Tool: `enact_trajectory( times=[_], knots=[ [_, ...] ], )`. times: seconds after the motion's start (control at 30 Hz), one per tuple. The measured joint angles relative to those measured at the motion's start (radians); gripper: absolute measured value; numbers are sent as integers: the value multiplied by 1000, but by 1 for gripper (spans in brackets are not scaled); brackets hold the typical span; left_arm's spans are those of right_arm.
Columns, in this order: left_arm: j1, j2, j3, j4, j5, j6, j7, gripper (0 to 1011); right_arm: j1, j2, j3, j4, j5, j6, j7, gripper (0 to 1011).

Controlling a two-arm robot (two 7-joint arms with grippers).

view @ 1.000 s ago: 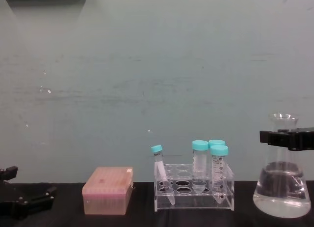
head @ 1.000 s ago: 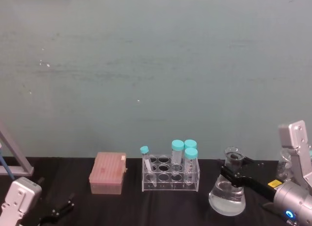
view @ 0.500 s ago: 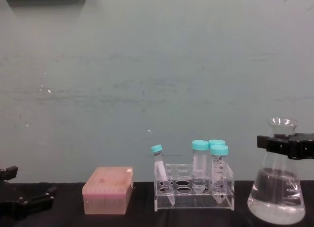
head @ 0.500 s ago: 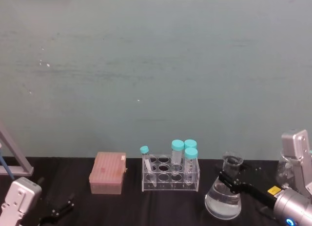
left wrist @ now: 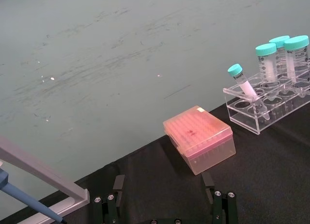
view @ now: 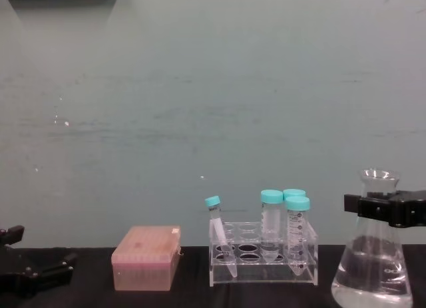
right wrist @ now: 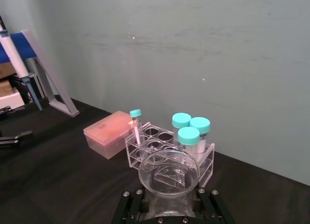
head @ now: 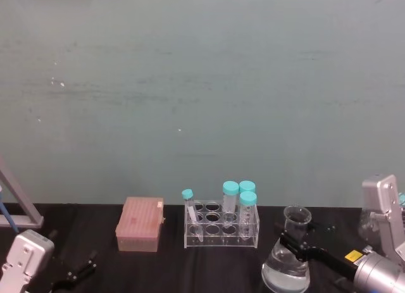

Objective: Pick up the beaker with the right gripper, shake it three times, and then put it down.

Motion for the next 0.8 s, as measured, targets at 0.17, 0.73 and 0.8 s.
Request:
enact_trajectory(
  times=[0.17,0.73,0.8],
  knots=[
    [0,0,0,0,0,0,0,1000,-2,2,-9,-3,6,2,-2,452],
    [0,0,0,0,0,0,0,1000,19,-8,-38,22,18,4,-9,452],
    [0,0,0,0,0,0,0,1000,20,-9,-40,24,18,4,-10,452]
  ],
)
